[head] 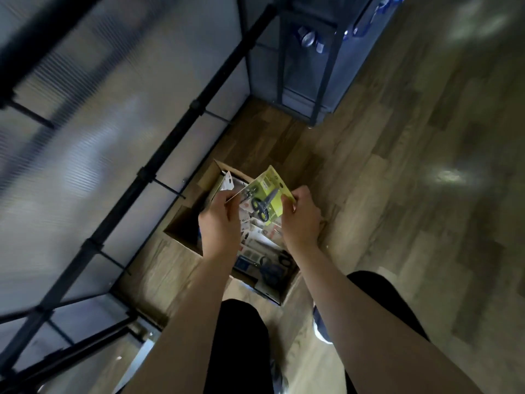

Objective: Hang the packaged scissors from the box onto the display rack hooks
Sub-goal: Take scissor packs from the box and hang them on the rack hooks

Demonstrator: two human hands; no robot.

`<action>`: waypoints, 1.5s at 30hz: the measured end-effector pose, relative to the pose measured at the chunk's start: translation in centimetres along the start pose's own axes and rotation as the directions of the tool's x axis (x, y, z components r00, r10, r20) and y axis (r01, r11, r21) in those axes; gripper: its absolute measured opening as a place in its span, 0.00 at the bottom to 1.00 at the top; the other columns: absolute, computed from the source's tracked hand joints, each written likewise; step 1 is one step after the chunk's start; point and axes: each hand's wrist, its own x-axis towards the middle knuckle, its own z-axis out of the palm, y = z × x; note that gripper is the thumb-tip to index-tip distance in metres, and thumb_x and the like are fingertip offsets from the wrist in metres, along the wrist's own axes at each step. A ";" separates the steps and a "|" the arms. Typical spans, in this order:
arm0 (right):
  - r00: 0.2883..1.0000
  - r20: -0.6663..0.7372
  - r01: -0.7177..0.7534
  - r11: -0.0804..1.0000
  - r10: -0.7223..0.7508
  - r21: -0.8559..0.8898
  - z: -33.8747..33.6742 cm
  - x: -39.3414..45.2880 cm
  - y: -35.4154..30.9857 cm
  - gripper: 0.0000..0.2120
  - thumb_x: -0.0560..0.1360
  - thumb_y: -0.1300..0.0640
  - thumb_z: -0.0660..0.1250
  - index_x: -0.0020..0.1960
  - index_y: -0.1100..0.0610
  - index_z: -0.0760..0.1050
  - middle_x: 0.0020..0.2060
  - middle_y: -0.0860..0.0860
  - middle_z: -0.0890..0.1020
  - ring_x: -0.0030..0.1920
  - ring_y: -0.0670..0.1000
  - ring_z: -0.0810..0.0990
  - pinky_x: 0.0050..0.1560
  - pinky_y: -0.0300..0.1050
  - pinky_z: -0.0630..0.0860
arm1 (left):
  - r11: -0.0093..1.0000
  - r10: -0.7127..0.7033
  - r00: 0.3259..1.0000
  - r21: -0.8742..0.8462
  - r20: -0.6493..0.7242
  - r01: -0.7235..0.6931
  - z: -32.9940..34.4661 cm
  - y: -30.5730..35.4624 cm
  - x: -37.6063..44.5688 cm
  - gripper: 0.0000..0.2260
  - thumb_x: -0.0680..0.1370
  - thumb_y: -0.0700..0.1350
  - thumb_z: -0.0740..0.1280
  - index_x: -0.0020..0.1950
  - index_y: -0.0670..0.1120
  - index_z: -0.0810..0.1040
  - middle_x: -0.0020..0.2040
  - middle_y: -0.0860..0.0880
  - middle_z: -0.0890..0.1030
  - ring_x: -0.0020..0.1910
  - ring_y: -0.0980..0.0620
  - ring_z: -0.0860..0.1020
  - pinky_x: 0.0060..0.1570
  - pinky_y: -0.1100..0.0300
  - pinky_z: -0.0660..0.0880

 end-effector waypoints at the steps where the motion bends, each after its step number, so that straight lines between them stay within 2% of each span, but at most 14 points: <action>1: 1.000 -0.008 0.029 1.000 -0.029 0.001 -1.7 -1.0 -1.8 0.06 0.80 0.59 0.61 0.45 0.58 0.67 0.32 0.51 0.73 0.31 0.52 0.72 0.31 0.45 0.64 | 1.000 -0.024 1.000 -0.014 -0.016 0.024 -1.6 2.0 -0.5 0.07 0.77 0.38 0.66 0.52 0.37 0.80 0.37 0.48 0.80 0.31 0.56 0.74 0.33 0.78 0.68; 6: 0.991 -0.034 0.134 0.990 -0.132 0.044 -9.2 -5.5 -9.7 0.05 0.79 0.59 0.62 0.46 0.59 0.68 0.28 0.43 0.69 0.26 0.41 0.67 0.24 0.34 0.63 | 0.993 -0.074 0.994 -0.097 -0.084 0.066 -9.2 11.4 -3.6 0.08 0.78 0.38 0.66 0.53 0.37 0.80 0.40 0.52 0.77 0.34 0.67 0.72 0.36 0.81 0.67; 8: 0.980 -0.067 0.191 0.981 -0.189 0.034 -11.9 -7.0 -12.3 0.04 0.79 0.61 0.62 0.47 0.61 0.70 0.28 0.41 0.68 0.25 0.39 0.66 0.26 0.31 0.66 | 0.992 -0.056 0.990 -0.122 -0.126 0.041 -12.1 14.5 -4.4 0.07 0.77 0.38 0.66 0.52 0.38 0.81 0.39 0.51 0.79 0.34 0.66 0.73 0.37 0.81 0.67; 10: 0.974 -0.053 0.222 0.975 -0.221 0.020 -14.5 -8.1 -15.0 0.03 0.78 0.62 0.63 0.49 0.62 0.72 0.29 0.41 0.69 0.27 0.39 0.67 0.28 0.28 0.67 | 0.992 0.005 0.982 -0.127 -0.188 -0.029 -14.8 17.2 -5.2 0.06 0.76 0.37 0.68 0.50 0.37 0.81 0.39 0.50 0.80 0.34 0.61 0.74 0.37 0.81 0.68; 13: 0.950 -0.054 0.310 0.950 -0.309 0.027 -18.0 -9.4 -19.2 0.02 0.77 0.64 0.65 0.49 0.61 0.73 0.35 0.46 0.76 0.33 0.40 0.73 0.29 0.24 0.66 | 0.983 0.011 0.953 -0.173 -0.303 -0.066 -18.7 21.2 -5.9 0.05 0.75 0.38 0.69 0.49 0.38 0.81 0.37 0.52 0.79 0.31 0.66 0.74 0.34 0.79 0.69; 17: 0.858 -0.100 0.511 0.857 -0.504 0.059 -21.2 -10.7 -24.2 0.01 0.75 0.64 0.68 0.46 0.62 0.76 0.36 0.50 0.81 0.34 0.40 0.75 0.30 0.23 0.66 | 0.968 -0.007 0.892 -0.225 -0.451 -0.106 -23.5 25.5 -6.2 0.05 0.75 0.40 0.69 0.48 0.39 0.80 0.36 0.55 0.77 0.35 0.67 0.76 0.33 0.76 0.70; 22: 0.725 -0.066 0.687 0.715 -0.685 0.127 -23.6 -11.2 -29.0 0.01 0.76 0.62 0.67 0.47 0.60 0.76 0.38 0.50 0.83 0.37 0.46 0.81 0.33 0.36 0.75 | 0.973 0.013 0.788 -0.175 -0.615 -0.153 -28.1 29.0 -6.3 0.04 0.75 0.41 0.70 0.42 0.41 0.79 0.32 0.54 0.75 0.28 0.60 0.71 0.31 0.74 0.67; 25: 0.660 -0.078 0.745 0.637 -0.747 0.199 -25.2 -11.4 -31.9 0.03 0.76 0.62 0.67 0.49 0.60 0.78 0.38 0.50 0.82 0.36 0.45 0.80 0.34 0.31 0.72 | 0.975 0.028 0.737 -0.146 -0.675 -0.170 -30.4 30.4 -6.0 0.07 0.76 0.44 0.68 0.38 0.43 0.77 0.29 0.55 0.71 0.25 0.60 0.66 0.27 0.69 0.64; 27: 0.647 -0.064 0.746 0.613 -0.760 0.260 -26.2 -11.6 -33.9 0.05 0.77 0.61 0.66 0.51 0.60 0.78 0.38 0.49 0.82 0.36 0.41 0.79 0.35 0.29 0.71 | 0.972 0.021 0.709 -0.150 -0.705 -0.178 -32.0 31.5 -6.1 0.07 0.76 0.45 0.67 0.38 0.44 0.77 0.28 0.56 0.70 0.27 0.58 0.67 0.27 0.66 0.63; 30: 0.652 -0.064 0.707 0.576 -0.755 0.411 -27.2 -11.9 -37.1 0.05 0.77 0.60 0.66 0.51 0.59 0.78 0.40 0.47 0.82 0.39 0.37 0.79 0.38 0.28 0.72 | 0.958 0.000 0.674 -0.193 -0.739 -0.212 -34.7 32.8 -6.5 0.07 0.76 0.45 0.68 0.38 0.47 0.74 0.28 0.58 0.70 0.28 0.61 0.69 0.27 0.68 0.65; 35: 0.620 -0.047 0.670 0.497 -0.783 0.551 -27.9 -11.7 -41.9 0.06 0.77 0.59 0.66 0.48 0.62 0.77 0.40 0.51 0.84 0.40 0.41 0.80 0.41 0.36 0.75 | 0.939 -0.099 0.635 -0.284 -0.766 -0.196 -38.9 34.0 -7.4 0.09 0.77 0.43 0.68 0.37 0.48 0.74 0.28 0.50 0.73 0.28 0.56 0.67 0.29 0.60 0.67; 38: 0.592 -0.012 0.646 0.465 -0.806 0.605 -27.9 -11.9 -43.9 0.06 0.77 0.58 0.66 0.48 0.62 0.77 0.42 0.50 0.84 0.41 0.42 0.81 0.43 0.40 0.77 | 0.954 -0.092 0.577 -0.239 -0.811 -0.183 -41.2 33.8 -8.4 0.09 0.77 0.43 0.68 0.39 0.42 0.75 0.30 0.45 0.75 0.28 0.53 0.68 0.29 0.59 0.66; 40: 0.568 0.015 0.633 0.448 -0.823 0.632 -27.5 -12.5 -44.9 0.04 0.77 0.59 0.65 0.47 0.60 0.76 0.41 0.48 0.83 0.40 0.41 0.81 0.41 0.37 0.75 | 0.960 -0.103 0.535 -0.224 -0.839 -0.166 -42.5 33.3 -9.0 0.09 0.77 0.43 0.67 0.40 0.39 0.75 0.31 0.42 0.76 0.29 0.55 0.67 0.29 0.59 0.66; 45: 0.527 0.060 0.587 0.415 -0.848 0.696 -25.7 -14.2 -46.4 0.02 0.77 0.58 0.65 0.48 0.56 0.77 0.42 0.45 0.83 0.43 0.42 0.82 0.43 0.40 0.77 | 0.969 -0.118 0.481 -0.206 -0.869 -0.135 -43.9 32.8 -10.2 0.11 0.77 0.42 0.67 0.39 0.37 0.74 0.30 0.45 0.75 0.28 0.56 0.67 0.28 0.62 0.65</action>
